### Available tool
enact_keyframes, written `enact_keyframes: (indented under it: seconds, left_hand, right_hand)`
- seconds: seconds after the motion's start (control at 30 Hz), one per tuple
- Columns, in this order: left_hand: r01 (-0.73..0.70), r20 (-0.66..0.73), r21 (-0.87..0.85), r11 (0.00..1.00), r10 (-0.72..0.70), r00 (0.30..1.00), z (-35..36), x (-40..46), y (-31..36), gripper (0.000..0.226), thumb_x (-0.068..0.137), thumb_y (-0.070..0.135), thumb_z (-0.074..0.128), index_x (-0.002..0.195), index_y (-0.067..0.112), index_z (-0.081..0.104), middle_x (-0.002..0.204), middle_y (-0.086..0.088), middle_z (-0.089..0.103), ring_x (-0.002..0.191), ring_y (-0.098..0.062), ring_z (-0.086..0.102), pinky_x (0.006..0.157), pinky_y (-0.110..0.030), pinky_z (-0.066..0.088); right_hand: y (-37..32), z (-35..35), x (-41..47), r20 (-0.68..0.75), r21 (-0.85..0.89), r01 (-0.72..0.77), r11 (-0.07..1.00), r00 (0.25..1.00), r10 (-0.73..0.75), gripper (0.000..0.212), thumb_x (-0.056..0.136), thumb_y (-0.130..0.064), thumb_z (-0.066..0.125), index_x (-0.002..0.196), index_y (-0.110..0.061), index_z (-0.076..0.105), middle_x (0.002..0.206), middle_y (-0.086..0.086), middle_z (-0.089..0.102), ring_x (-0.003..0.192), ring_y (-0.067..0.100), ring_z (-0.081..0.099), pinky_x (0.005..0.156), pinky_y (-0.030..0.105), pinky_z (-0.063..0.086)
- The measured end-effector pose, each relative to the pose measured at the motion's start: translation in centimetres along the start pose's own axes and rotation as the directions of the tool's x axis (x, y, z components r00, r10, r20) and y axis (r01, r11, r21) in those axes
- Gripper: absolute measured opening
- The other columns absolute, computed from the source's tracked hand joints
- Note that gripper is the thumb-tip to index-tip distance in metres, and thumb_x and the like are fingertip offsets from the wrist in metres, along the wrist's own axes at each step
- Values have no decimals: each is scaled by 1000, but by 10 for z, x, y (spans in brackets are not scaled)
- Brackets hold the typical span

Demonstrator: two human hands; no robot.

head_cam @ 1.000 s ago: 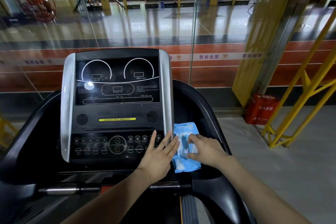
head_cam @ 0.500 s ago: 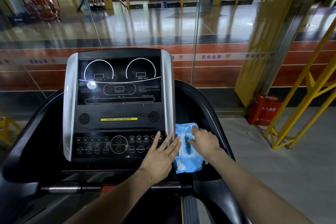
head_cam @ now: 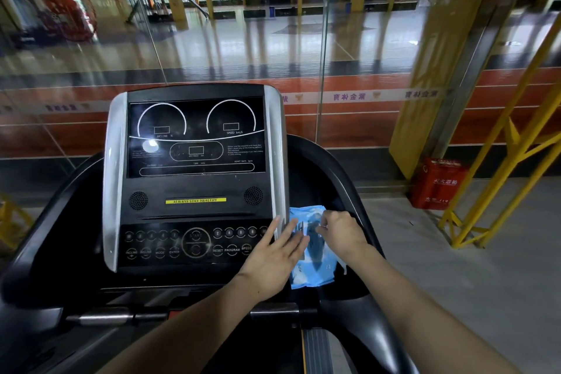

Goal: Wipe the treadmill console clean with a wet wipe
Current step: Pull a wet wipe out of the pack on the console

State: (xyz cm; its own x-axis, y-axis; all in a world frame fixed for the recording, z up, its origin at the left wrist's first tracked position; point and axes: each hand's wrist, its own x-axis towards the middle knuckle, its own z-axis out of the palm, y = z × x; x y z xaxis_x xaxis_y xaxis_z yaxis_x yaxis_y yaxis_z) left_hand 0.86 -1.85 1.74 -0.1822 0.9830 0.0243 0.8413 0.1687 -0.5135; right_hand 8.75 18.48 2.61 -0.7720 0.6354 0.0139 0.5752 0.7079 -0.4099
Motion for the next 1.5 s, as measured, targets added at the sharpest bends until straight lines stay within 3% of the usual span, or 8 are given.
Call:
enact_keyframes:
  seconds: [0.2,0.53,0.73,0.8,0.9,1.03,1.17,1.5]
  left_hand:
    - [-88,113,86,992,78,990,-4,25,13,72,103,28,43,162,1,11,171,-20,17,157,-45,-12,121,-64,-17]
    - [-128,332,119,985,82,940,-8,49,24,73,106,37,39,164,7,8,174,-14,1,156,-40,-21,124,-64,-12]
    - [11,55,-252,968,3,998,-20,48,9,58,101,25,45,157,13,37,165,-6,37,160,-32,7,130,-49,1]
    - [129,-85,-602,788,-224,971,-29,42,4,48,104,29,45,151,20,46,152,0,52,148,-24,38,124,-35,23]
    - [199,22,-944,261,-555,832,-47,34,-9,41,103,36,57,142,24,53,138,6,62,127,-10,57,106,-24,43]
    - [21,251,-916,-400,-533,808,-68,28,-28,43,98,34,69,137,33,51,128,2,70,120,-6,63,100,-18,45]
    - [-58,243,-872,-487,-532,811,-76,23,-51,44,95,22,75,134,31,56,107,-5,77,107,-16,71,94,-25,53]
    - [42,252,-956,-289,-743,620,-86,-31,-133,19,90,19,80,105,28,73,75,13,70,83,-8,71,88,-30,55]
  right_hand:
    - [12,-25,-10,-168,262,31,965,986,14,19,92,-31,78,84,-19,66,77,1,67,62,15,58,56,22,44]
    - [21,-58,-35,-73,519,-23,855,995,72,22,92,-5,64,111,-15,67,95,-5,65,88,9,61,66,7,43]
    - [15,-73,-46,-144,776,38,629,982,118,23,91,-1,68,105,-19,66,92,7,71,82,15,64,67,10,45]
    - [8,-81,-49,-168,822,75,564,979,115,19,92,-5,73,104,-19,66,85,5,72,78,10,66,68,11,47]
    - [-9,-88,-50,-157,872,93,480,983,95,14,91,-9,77,96,-21,69,76,-7,72,71,7,64,67,23,46]
    - [-39,-97,-51,-173,905,149,398,985,25,14,90,-8,78,88,-21,73,86,2,75,81,13,66,76,33,48]
    - [-67,-106,-46,-197,900,202,387,979,-52,12,90,-6,77,89,-19,76,93,4,75,87,12,68,83,32,52]
    - [-141,-103,-22,-196,864,258,432,963,-185,20,88,-1,79,92,-19,72,81,-4,70,76,10,63,70,24,50]
